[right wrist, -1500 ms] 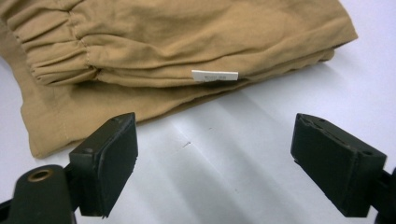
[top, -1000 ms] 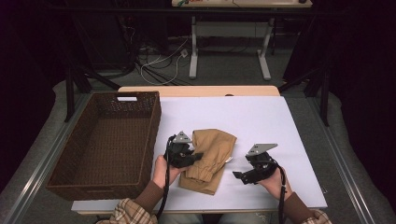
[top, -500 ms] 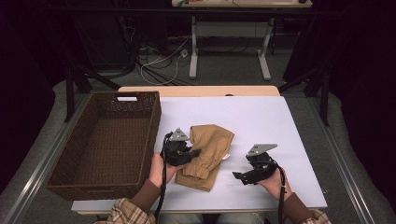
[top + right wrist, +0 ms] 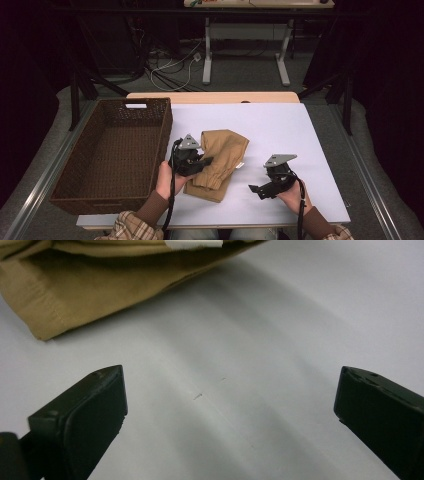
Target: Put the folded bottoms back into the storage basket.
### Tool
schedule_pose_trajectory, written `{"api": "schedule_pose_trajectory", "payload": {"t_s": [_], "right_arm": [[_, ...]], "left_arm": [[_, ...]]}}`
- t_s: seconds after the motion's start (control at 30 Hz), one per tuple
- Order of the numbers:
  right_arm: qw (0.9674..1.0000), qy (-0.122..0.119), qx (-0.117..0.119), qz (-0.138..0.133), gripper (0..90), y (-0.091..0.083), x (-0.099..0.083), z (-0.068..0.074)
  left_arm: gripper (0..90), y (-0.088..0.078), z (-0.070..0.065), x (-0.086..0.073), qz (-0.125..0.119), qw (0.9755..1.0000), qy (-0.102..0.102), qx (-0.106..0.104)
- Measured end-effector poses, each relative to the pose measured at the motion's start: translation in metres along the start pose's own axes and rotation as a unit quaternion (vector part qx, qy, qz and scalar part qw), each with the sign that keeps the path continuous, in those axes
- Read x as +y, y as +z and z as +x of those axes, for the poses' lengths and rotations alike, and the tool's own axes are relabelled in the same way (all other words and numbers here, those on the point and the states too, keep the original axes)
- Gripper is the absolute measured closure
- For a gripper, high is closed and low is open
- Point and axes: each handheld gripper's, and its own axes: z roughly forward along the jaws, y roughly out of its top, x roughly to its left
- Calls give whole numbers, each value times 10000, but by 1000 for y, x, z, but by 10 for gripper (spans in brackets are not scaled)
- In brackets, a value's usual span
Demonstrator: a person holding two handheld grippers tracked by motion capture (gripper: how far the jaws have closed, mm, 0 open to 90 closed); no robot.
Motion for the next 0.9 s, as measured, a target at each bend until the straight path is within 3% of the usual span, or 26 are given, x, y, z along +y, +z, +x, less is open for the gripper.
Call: {"api": "schedule_pose_trajectory", "payload": {"t_s": [0.27,0.9], "right_arm": [[10000,-24,-26,-11,2,0,0,1],[10000,-48,-26,24,2,2,0,2]], "left_arm": [[806,-11,0,7,-8,10000,-1,-5],[806,-48,10,22,-37,9993,125,342]]}}
